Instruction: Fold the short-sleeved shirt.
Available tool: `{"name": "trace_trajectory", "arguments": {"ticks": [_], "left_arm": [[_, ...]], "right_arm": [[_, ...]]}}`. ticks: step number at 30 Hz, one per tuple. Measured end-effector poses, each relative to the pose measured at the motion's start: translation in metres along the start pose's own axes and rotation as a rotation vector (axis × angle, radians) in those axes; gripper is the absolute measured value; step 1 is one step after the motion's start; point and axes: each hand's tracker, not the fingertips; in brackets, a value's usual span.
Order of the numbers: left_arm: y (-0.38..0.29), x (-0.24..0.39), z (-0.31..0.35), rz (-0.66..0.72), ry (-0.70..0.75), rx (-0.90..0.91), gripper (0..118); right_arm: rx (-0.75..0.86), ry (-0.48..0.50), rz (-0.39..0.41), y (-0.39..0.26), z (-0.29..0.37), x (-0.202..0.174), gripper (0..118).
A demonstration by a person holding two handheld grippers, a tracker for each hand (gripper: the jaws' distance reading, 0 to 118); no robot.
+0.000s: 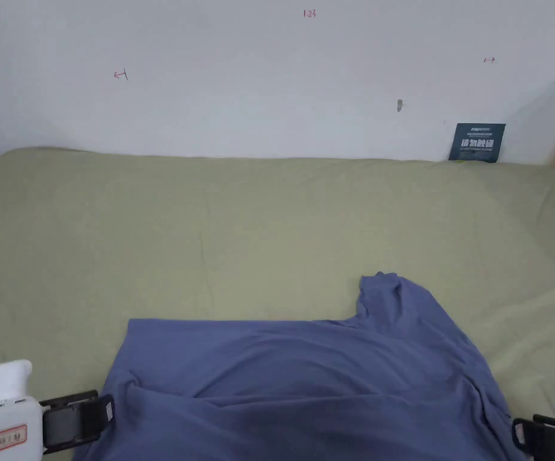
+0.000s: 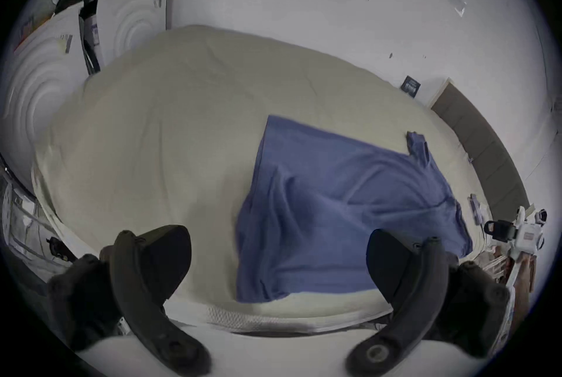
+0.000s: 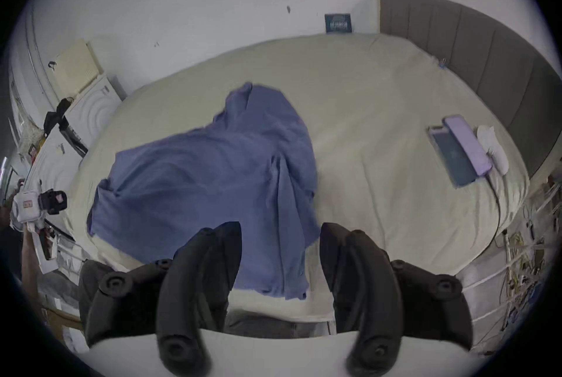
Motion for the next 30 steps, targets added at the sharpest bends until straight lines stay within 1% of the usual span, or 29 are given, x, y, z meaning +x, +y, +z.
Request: {"name": "trace_trajectory", "arguments": {"ticks": [1,3,4,5,6,7,8,9,10,11,18,24,25,26,27,28,29,30], "left_arm": [[0.003,0.007,0.000,-0.007,-0.003,0.015,117],[0.007,0.020,-0.001,-0.032,-0.008,0.036,117],[0.011,0.025,-0.002,-0.044,-0.008,0.042,116],[0.014,0.029,-0.006,-0.057,0.000,0.048,112],[0.017,0.031,-0.010,-0.079,0.014,0.050,91],[0.021,0.035,-0.012,-0.102,0.024,0.069,61],[0.026,0.038,-0.017,-0.113,0.025,0.068,22],[0.031,0.040,-0.022,-0.115,0.024,0.064,0],[0.036,0.041,-0.031,-0.111,0.018,0.057,0],[0.042,0.042,-0.037,-0.101,0.012,0.058,0],[0.086,0.047,-0.114,-0.135,0.070,-0.014,0],[0.121,0.039,-0.185,-0.147,0.119,-0.096,0],[0.124,0.038,-0.196,-0.144,0.135,-0.103,16],[0.125,0.036,-0.205,-0.140,0.143,-0.105,54],[0.127,0.034,-0.213,-0.136,0.137,-0.126,108],[0.127,0.033,-0.226,-0.125,0.122,-0.178,118],[0.128,0.034,-0.235,-0.131,0.113,-0.156,115],[0.125,0.034,-0.243,-0.129,0.125,-0.184,115]], "right_arm": [[0.014,0.000,0.004,0.005,0.002,-0.001,58],[0.052,0.009,-0.025,0.013,0.005,-0.010,58],[0.067,0.017,-0.035,0.016,0.005,-0.011,55],[0.092,0.017,-0.039,0.019,0.005,-0.012,54],[0.111,0.013,-0.032,0.022,0.005,-0.016,34],[0.136,0.013,-0.025,0.026,0.005,-0.022,1],[0.153,0.002,-0.005,0.030,0.004,-0.026,1],[0.178,-0.012,-0.001,0.031,0.003,-0.031,1],[0.186,-0.018,0.031,0.040,0.002,-0.030,1],[0.170,0.004,0.042,0.043,-0.001,-0.034,1],[0.139,0.017,0.089,0.066,-0.037,-0.044,1],[0.083,0.012,0.127,0.083,-0.080,-0.052,1],[0.076,0.012,0.135,0.087,-0.086,-0.051,1],[0.070,0.010,0.143,0.090,-0.092,-0.051,1],[0.066,0.010,0.150,0.091,-0.098,-0.053,1],[0.059,0.009,0.158,0.094,-0.103,-0.053,1],[0.055,0.006,0.164,0.096,-0.107,-0.053,1],[0.053,0.005,0.167,0.098,-0.111,-0.052,1]]}}
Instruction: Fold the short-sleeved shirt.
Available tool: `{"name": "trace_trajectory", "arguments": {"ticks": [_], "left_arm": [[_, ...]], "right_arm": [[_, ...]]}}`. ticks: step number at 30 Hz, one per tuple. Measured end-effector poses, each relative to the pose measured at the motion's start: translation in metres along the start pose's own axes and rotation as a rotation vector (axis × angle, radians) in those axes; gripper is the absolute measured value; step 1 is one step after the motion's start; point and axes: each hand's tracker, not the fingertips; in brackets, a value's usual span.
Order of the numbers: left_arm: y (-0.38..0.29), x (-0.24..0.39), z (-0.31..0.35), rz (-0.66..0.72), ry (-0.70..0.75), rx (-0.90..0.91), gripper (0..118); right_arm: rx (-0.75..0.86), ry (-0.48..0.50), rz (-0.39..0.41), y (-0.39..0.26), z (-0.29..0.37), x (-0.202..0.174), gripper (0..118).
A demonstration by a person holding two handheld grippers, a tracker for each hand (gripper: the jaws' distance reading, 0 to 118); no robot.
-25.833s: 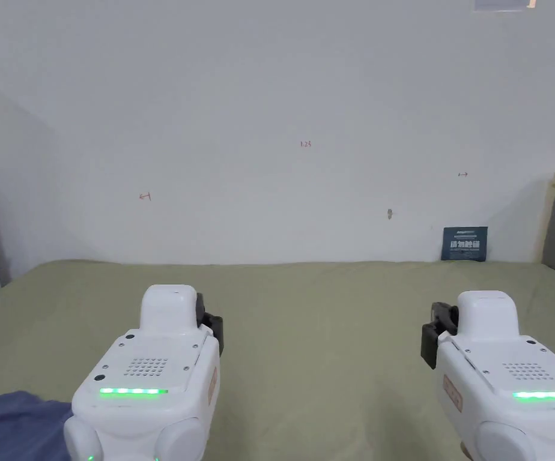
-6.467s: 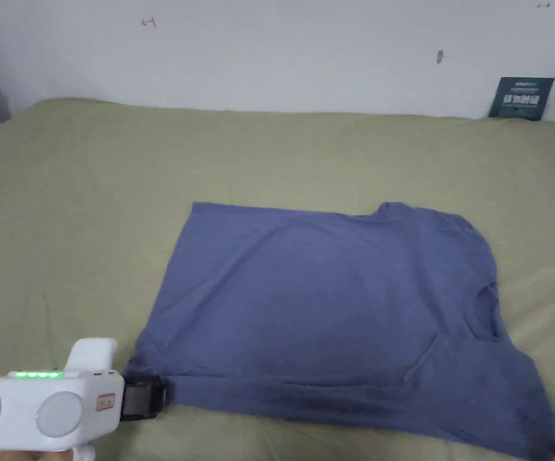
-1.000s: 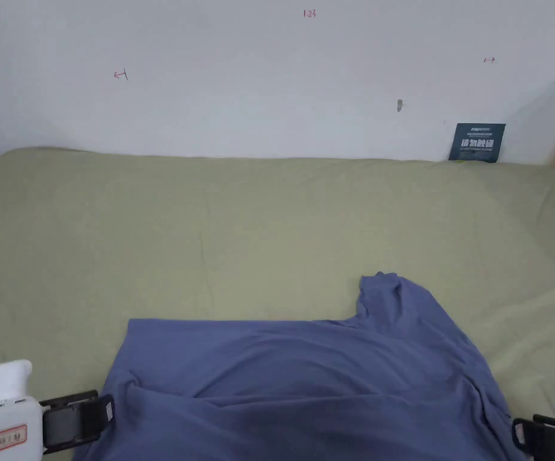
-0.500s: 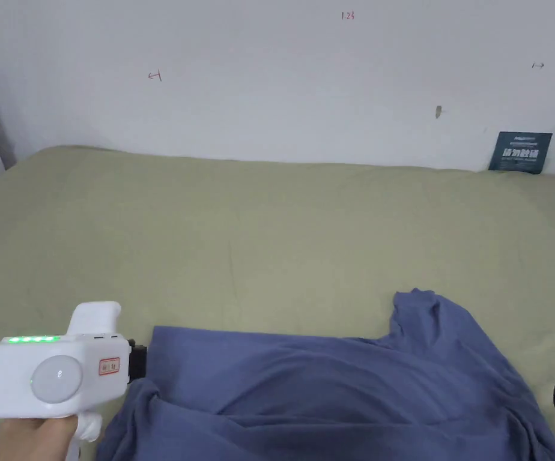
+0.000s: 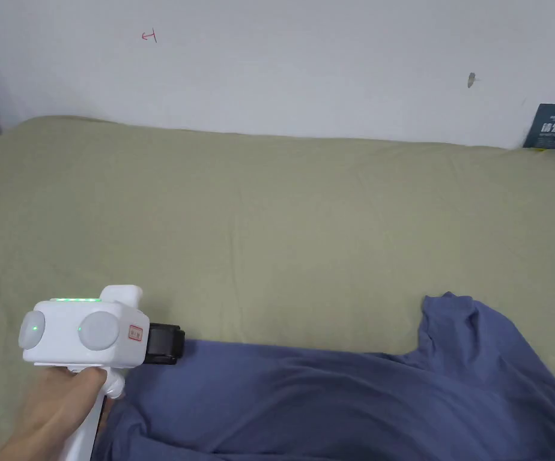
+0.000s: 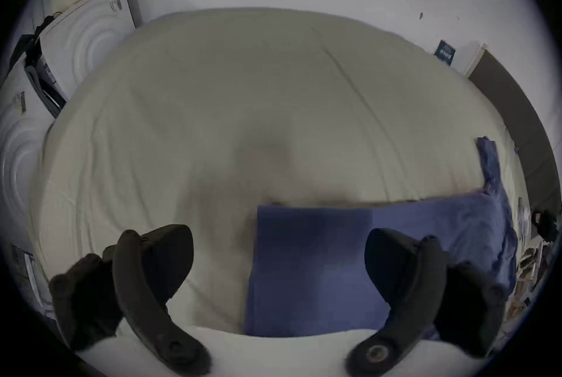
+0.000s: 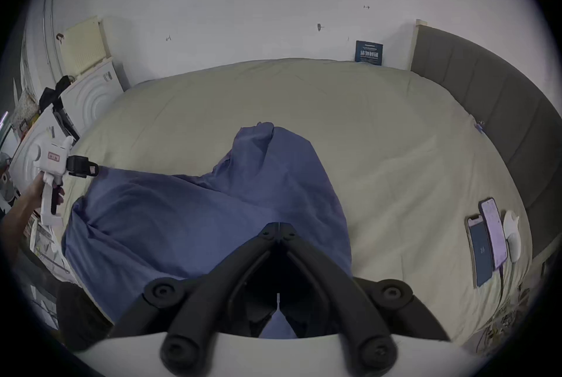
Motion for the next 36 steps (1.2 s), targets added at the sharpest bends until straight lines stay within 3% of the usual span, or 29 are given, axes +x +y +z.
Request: {"name": "trace_trajectory", "arguments": {"ticks": [3,5,6,7,9,11,18,22,23,24,25,26,36], "left_arm": [[-0.001,0.004,-0.019,-0.030,0.063,-0.049,115],[-0.003,0.004,-0.015,-0.031,0.063,-0.058,105],[-0.004,0.006,-0.010,-0.034,0.058,-0.053,94],[-0.005,0.008,-0.001,-0.041,0.054,-0.036,71],[-0.006,0.012,0.011,-0.071,0.023,0.000,2],[-0.007,0.017,0.019,-0.050,-0.042,-0.004,2],[-0.002,0.021,0.020,-0.062,-0.004,-0.011,2],[0.002,0.017,0.015,-0.075,-0.005,-0.018,2],[0.005,0.016,0.014,-0.074,-0.005,-0.019,2],[0.000,0.019,0.014,-0.075,-0.005,-0.020,2],[0.000,0.018,0.014,-0.075,-0.005,-0.020,2],[0.001,0.018,0.013,-0.075,-0.007,-0.022,2],[-0.002,0.021,0.011,-0.075,0.001,-0.017,2]], "right_arm": [[-0.010,0.000,0.004,0.003,-0.010,0.004,1],[-0.020,-0.002,0.006,0.004,-0.015,0.007,1],[-0.026,-0.003,0.007,0.005,-0.017,0.009,1],[-0.030,-0.009,0.010,0.006,-0.018,0.011,1],[-0.052,-0.017,0.007,0.008,-0.024,0.017,1],[-0.069,-0.019,-0.007,0.014,-0.029,0.025,1],[-0.156,-0.011,-0.082,0.040,-0.077,0.056,1],[-0.240,0.054,-0.126,0.051,-0.106,0.070,1],[-0.249,0.061,-0.118,0.053,-0.111,0.072,9],[-0.251,0.054,-0.110,0.056,-0.114,0.074,51],[-0.256,0.075,-0.114,0.057,-0.117,0.076,83],[-0.266,0.105,-0.120,0.058,-0.119,0.078,98],[-0.377,0.047,-0.075,0.049,-0.156,0.068,101]]}}
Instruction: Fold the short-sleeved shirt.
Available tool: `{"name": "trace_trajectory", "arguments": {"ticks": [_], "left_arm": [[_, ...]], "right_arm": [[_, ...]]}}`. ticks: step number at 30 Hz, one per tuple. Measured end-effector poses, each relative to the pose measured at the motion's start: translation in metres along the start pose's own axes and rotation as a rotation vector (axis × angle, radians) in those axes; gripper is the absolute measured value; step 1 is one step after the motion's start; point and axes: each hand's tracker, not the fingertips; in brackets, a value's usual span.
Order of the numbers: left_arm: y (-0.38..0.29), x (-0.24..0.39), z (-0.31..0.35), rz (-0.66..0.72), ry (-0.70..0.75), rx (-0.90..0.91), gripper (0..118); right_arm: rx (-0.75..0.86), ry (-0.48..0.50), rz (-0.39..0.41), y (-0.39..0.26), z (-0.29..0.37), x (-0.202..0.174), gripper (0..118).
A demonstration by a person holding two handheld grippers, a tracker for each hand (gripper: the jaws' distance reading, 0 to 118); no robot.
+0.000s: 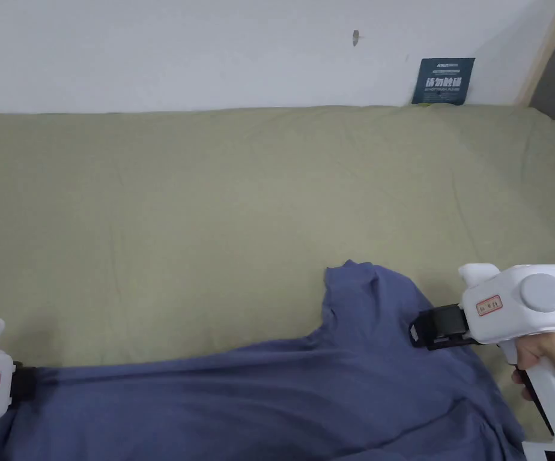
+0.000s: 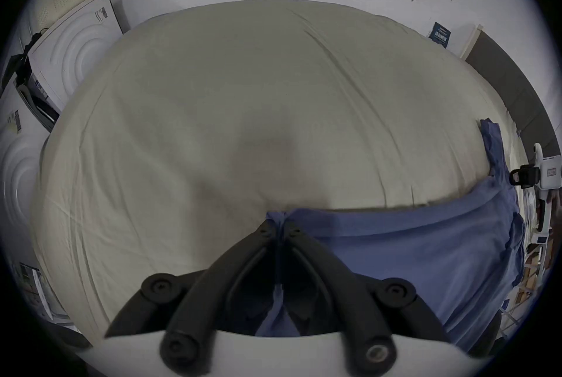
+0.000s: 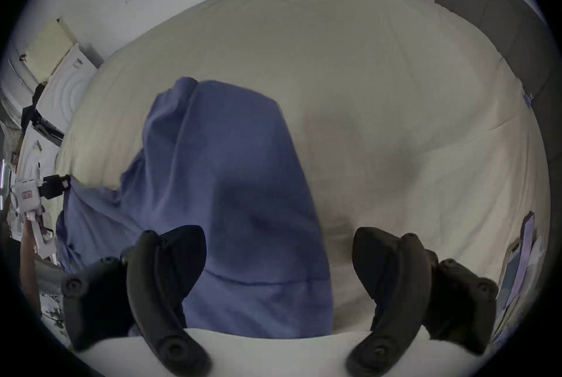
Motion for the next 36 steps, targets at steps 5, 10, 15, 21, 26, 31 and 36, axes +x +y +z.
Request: {"name": "trace_trajectory", "arguments": {"ticks": [5,10,15,21,26,31,36], "left_arm": [[0.000,-0.001,0.003,-0.004,0.000,-0.001,2],[-0.002,-0.005,0.025,0.006,-0.016,0.020,2],[-0.010,-0.014,0.072,0.016,-0.042,0.081,2],[-0.042,-0.029,0.133,0.033,-0.092,0.153,2],[-0.091,-0.033,0.168,0.018,-0.104,0.179,2],[-0.140,-0.041,0.185,0.008,-0.129,0.214,2],[-0.189,-0.044,0.189,0.001,-0.130,0.212,2]], "right_arm": [[0.040,-0.115,0.084,-0.005,0.008,-0.007,23],[0.092,-0.011,0.022,-0.015,0.049,-0.009,1],[0.192,-0.003,0.051,-0.034,0.106,-0.027,1],[0.267,0.031,0.060,-0.075,0.168,-0.027,1],[0.299,0.046,0.074,-0.128,0.198,-0.028,1],[0.304,0.064,0.073,-0.182,0.205,-0.026,1],[0.276,0.074,0.066,-0.229,0.197,-0.021,1]]}}
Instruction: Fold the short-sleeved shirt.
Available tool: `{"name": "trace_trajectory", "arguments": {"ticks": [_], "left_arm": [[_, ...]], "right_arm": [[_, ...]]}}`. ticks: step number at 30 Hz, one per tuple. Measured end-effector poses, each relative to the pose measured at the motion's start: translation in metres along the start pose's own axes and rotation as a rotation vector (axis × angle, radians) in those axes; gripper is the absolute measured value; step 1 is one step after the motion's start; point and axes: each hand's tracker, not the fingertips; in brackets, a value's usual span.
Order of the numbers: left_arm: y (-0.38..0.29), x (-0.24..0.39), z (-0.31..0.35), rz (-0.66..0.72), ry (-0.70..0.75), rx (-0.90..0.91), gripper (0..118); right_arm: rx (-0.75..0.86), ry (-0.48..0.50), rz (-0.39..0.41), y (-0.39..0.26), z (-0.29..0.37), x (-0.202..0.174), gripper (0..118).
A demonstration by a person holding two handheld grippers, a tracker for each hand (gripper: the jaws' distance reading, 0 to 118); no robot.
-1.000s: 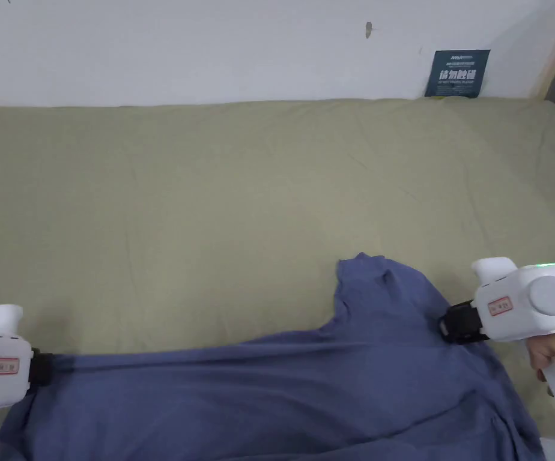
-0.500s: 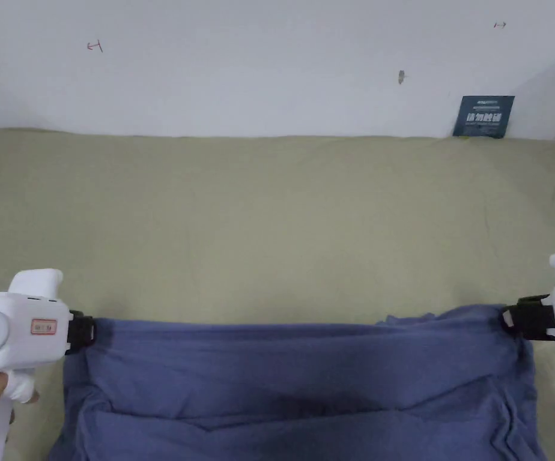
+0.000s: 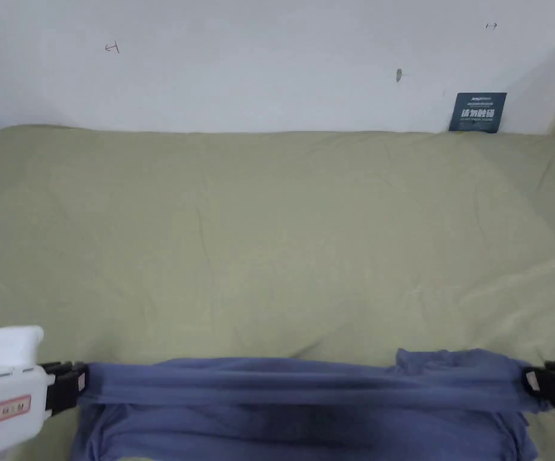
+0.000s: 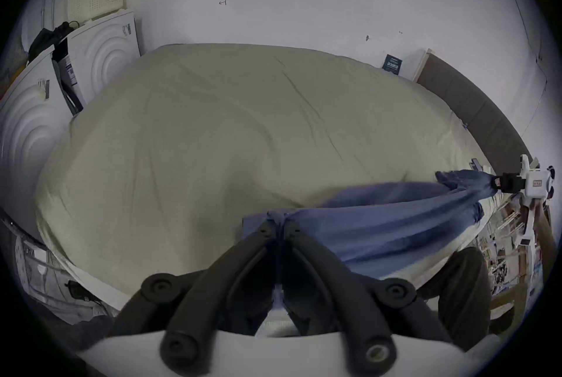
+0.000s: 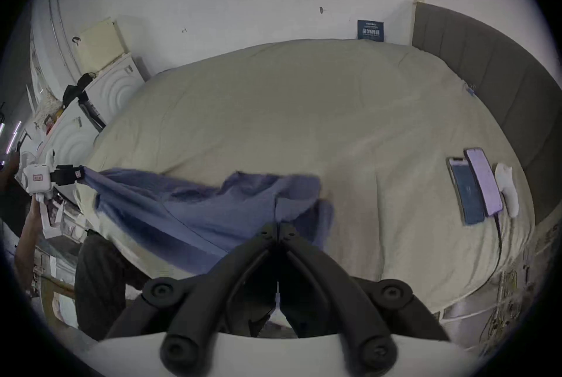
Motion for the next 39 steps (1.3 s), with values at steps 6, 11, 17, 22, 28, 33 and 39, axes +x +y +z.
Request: {"name": "trace_trajectory", "arguments": {"ticks": [6,11,17,22,28,33,39], "left_arm": [[-0.035,-0.005,-0.012,0.007,-0.008,-0.041,2],[-0.046,-0.011,-0.030,-0.005,0.027,-0.091,78],[-0.019,0.010,0.003,-0.029,0.070,0.050,117],[0.029,0.078,0.061,-0.067,0.060,0.329,114],[0.040,0.161,0.102,-0.039,0.097,0.653,0],[0.031,0.186,0.110,-0.097,0.125,0.711,0],[0.029,0.185,0.127,-0.104,0.169,0.755,0]], "right_arm": [[-0.071,-0.002,-0.002,-0.038,-0.013,0.001,1],[-0.097,-0.073,0.014,-0.045,-0.025,-0.003,63],[0.050,-0.102,-0.032,-0.021,-0.005,-0.008,82],[0.354,-0.083,0.006,0.017,0.039,-0.074,80],[0.735,-0.198,0.094,0.024,0.069,-0.171,0],[0.733,-0.169,0.180,0.020,0.067,-0.197,0],[0.776,-0.179,0.139,0.020,0.068,-0.199,0]]}}
